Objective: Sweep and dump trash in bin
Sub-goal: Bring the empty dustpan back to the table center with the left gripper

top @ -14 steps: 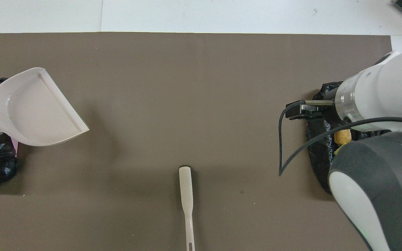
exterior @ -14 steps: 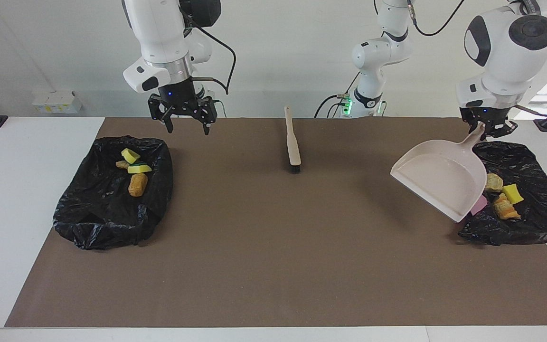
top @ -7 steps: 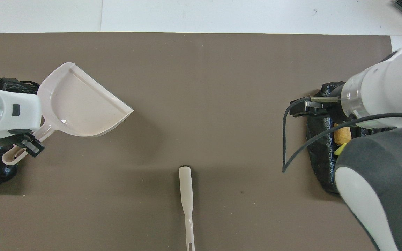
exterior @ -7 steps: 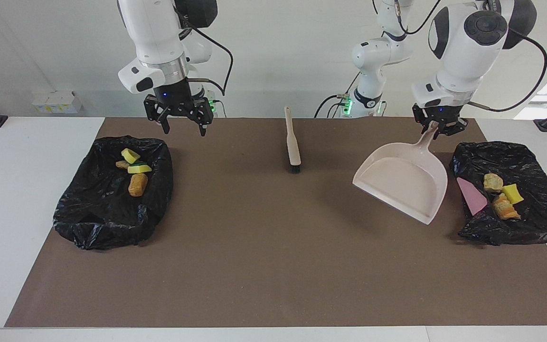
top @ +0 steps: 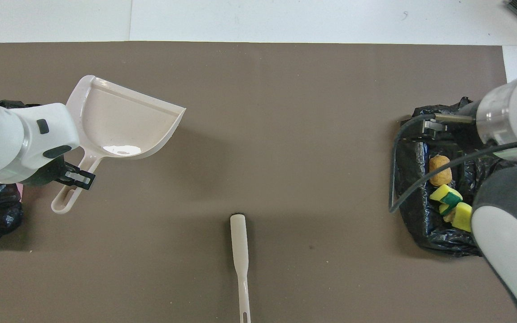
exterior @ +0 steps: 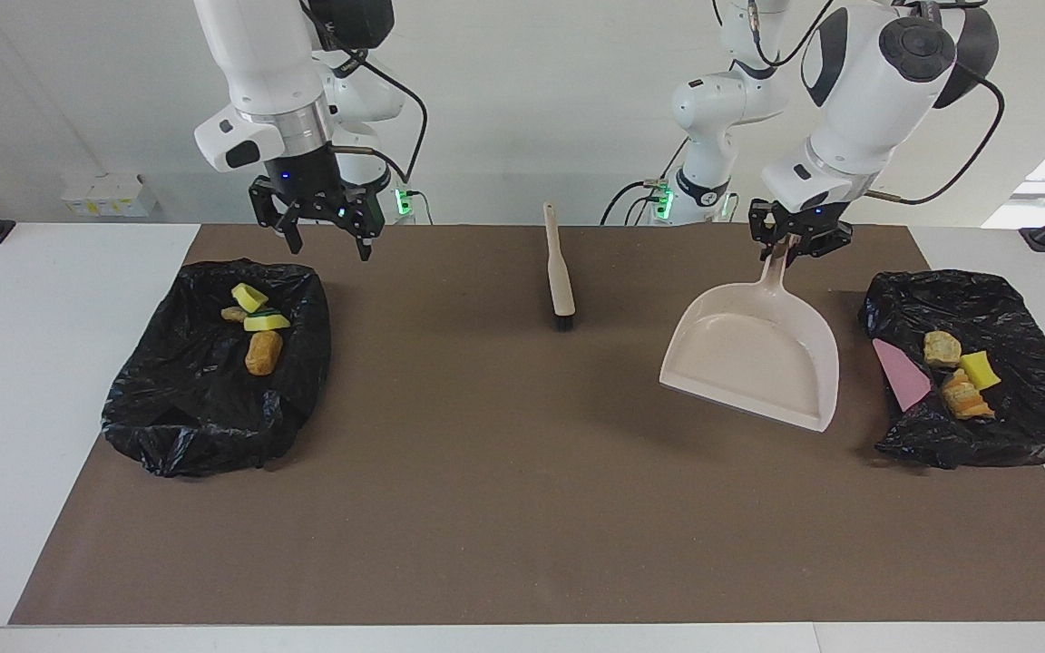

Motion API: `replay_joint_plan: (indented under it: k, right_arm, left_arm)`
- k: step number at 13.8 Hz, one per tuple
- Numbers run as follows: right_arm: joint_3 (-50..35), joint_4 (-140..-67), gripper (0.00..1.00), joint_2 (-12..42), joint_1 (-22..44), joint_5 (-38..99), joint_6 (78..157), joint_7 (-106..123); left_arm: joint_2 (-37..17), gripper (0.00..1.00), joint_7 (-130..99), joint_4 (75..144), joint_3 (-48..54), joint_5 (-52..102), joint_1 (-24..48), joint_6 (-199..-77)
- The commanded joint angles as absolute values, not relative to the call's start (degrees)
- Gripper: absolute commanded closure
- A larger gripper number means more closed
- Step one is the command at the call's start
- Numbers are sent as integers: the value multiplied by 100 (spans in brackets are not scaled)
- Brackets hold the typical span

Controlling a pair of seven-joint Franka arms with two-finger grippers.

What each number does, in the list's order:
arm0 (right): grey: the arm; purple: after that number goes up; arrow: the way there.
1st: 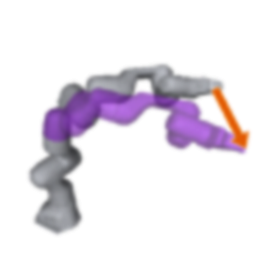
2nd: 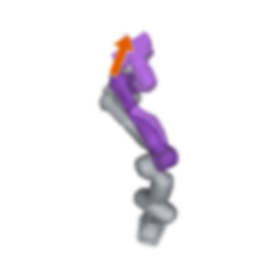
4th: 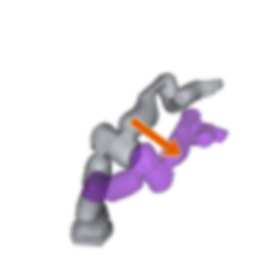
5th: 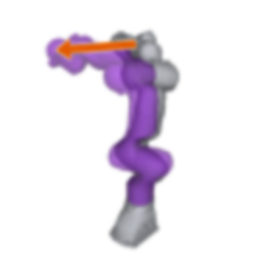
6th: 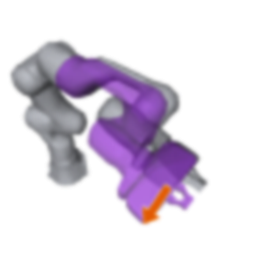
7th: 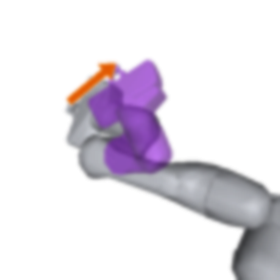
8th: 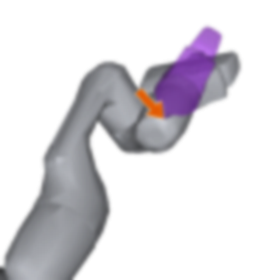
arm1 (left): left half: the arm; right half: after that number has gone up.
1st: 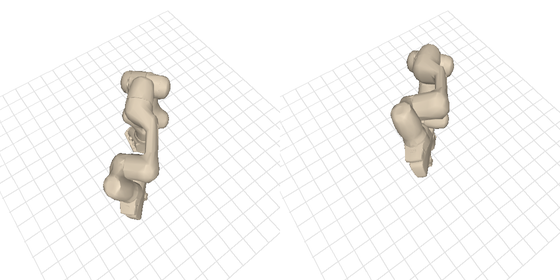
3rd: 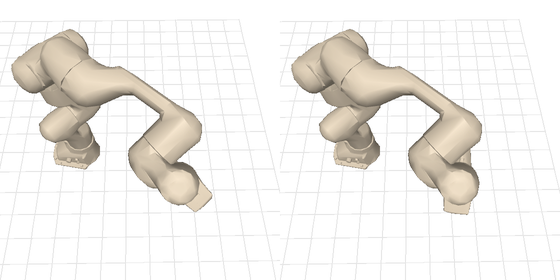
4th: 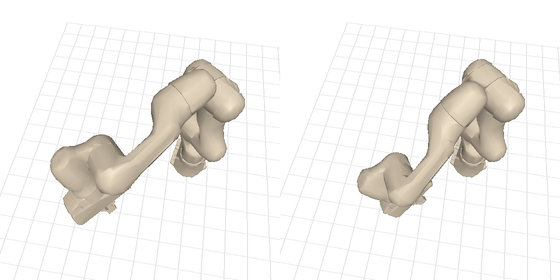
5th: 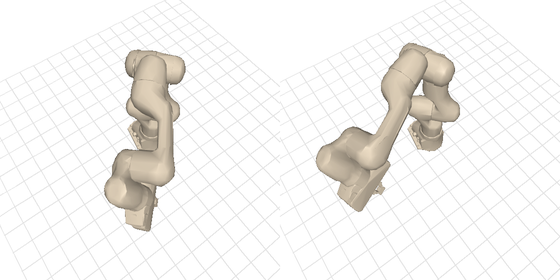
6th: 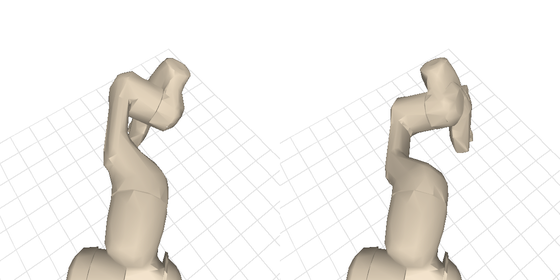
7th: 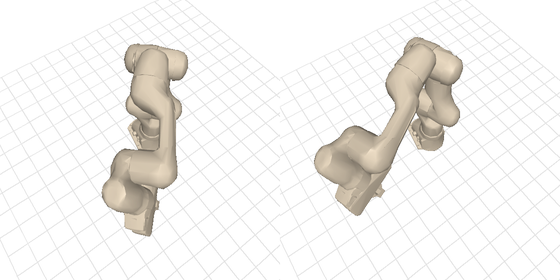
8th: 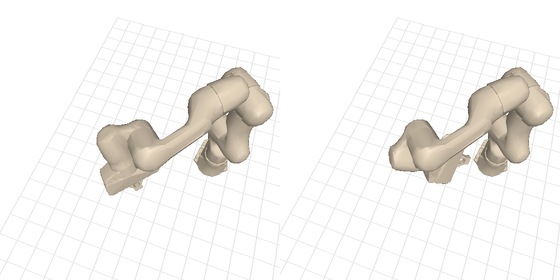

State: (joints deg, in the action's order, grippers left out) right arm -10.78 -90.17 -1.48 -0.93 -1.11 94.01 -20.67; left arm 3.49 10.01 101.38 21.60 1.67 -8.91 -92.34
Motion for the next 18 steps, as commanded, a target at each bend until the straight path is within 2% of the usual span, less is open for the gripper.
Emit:
replay_joint_plan:
  k: [1, 3, 8, 11, 15, 18]
  right_arm:
    - [-478, -9114, 0, -369, 314, -70, 9141, -1759]
    - [-211, -9202, 0, -422, 413, -62, 9132, -1504]
    - [-193, -9255, 0, -413, 387, -53, 9254, -1424]
    - [-106, -9211, 0, -369, 395, 122, 9229, -1398]
    - [79, -9211, 0, -360, 369, 185, 9272, -897]
    - [79, -9220, 0, -378, 457, 141, 9281, -888]
  left_arm:
    - [229, 100, 467, 10195, 2083, 264, -589, -9614]
    - [106, 100, 177, 10195, 2083, 290, -414, -9781]
    - [-482, 100, -895, 10169, 2074, 281, 166, -10537]
    - [-1131, 100, -1658, 10090, 2057, 202, 736, -11028]
    - [-1765, 100, -2370, 10072, 2057, 97, 1106, -11819]
    - [-1855, 100, -3083, 10178, 2057, 53, 1353, -11937]
